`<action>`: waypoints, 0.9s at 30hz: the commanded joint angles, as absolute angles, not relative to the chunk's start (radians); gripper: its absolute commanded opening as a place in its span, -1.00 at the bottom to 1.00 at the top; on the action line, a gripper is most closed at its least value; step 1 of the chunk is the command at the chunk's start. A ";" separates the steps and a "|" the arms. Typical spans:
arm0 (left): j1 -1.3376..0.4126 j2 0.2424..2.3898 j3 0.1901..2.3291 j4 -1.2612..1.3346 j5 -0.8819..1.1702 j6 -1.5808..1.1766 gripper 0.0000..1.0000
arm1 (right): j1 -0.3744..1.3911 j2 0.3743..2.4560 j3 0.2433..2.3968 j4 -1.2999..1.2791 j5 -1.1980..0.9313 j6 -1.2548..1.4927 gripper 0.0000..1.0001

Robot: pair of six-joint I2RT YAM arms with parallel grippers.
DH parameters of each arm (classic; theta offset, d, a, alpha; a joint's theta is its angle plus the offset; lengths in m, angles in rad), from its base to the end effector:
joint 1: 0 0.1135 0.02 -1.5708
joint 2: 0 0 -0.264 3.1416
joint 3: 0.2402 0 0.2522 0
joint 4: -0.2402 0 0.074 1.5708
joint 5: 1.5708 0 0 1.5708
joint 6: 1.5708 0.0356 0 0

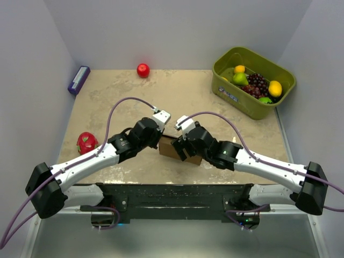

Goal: Fold the paper box

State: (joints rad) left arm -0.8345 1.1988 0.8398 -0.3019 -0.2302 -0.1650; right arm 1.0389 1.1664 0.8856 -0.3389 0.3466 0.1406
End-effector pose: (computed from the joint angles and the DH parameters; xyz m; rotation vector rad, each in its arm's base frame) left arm 0.1808 -0.1874 0.2629 0.6118 2.1417 -0.2956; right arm 0.1401 0.2142 0.2835 -0.7609 2.0261 0.3037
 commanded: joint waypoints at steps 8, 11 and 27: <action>-0.841 1.203 0.887 -0.279 -0.209 -0.143 -1.00 | 1.042 1.236 0.835 -0.210 0.333 0.041 0.61; -0.841 1.201 0.890 -0.281 -0.206 -0.141 -1.00 | 1.042 1.235 0.822 -0.195 0.328 0.041 0.44; -0.841 1.198 0.934 -0.305 -0.178 -0.163 -1.00 | 1.042 1.249 0.788 -0.192 0.322 0.044 -0.10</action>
